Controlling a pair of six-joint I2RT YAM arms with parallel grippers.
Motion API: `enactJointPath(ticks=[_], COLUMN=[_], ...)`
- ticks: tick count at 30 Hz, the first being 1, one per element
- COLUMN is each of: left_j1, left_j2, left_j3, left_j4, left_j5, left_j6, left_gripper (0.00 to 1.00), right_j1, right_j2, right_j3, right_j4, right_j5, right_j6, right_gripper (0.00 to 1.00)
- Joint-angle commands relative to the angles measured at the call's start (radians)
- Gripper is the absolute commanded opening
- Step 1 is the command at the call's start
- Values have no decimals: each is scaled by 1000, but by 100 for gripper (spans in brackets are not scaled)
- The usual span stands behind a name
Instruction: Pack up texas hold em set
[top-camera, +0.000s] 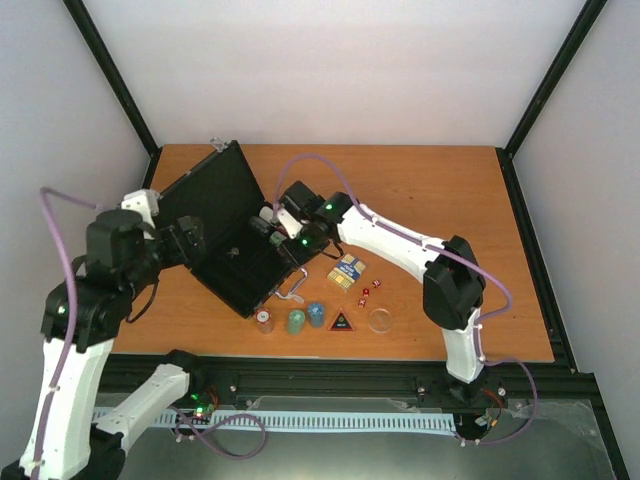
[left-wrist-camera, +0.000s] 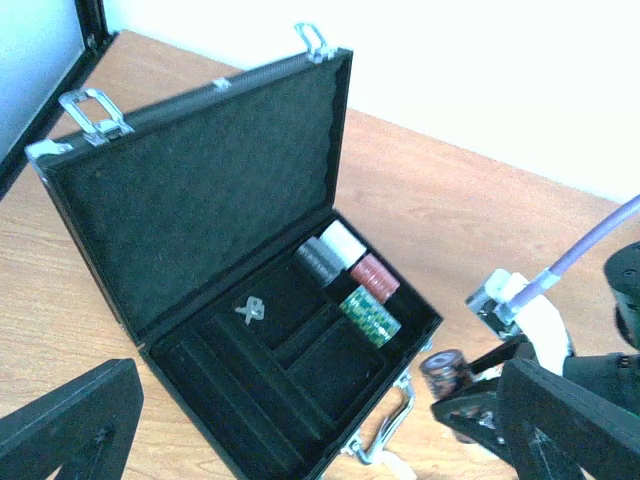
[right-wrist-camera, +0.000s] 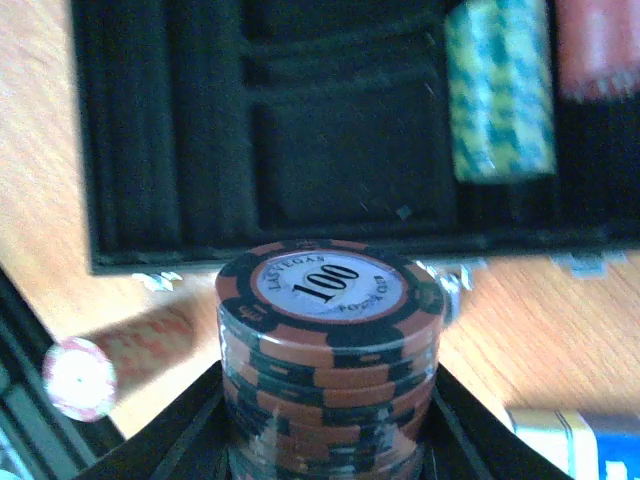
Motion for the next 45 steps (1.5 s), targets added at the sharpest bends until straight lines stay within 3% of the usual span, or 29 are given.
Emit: enactJointPath(ticks=[1, 13, 37, 40, 42, 45], left_j1=[-5, -5, -5, -5, -5, -5], left_j2=[-48, -116, -172, -175, -177, -183], left_j3=[18, 13, 29, 26, 24, 22], left_j4=[-29, -46, -174, -178, -181, -183], left_j5=[-10, 39, 42, 38, 41, 42], left_j6=[-79, -101, -55, -52, -53, -55], left_gripper=[100, 100, 100, 100, 100, 100], right_j1=[56, 164, 182, 182, 182, 182], right_j2=[47, 273, 489, 501, 499, 468], right_j3=[126, 405, 534, 533, 516, 467], right_j4=[62, 65, 52, 30, 17, 31], right_j5=[-96, -120, -61, -75, -49, 9], right_j6=[-24, -20, 13, 8, 12, 20], right_gripper=[20, 20, 24, 29, 44, 47])
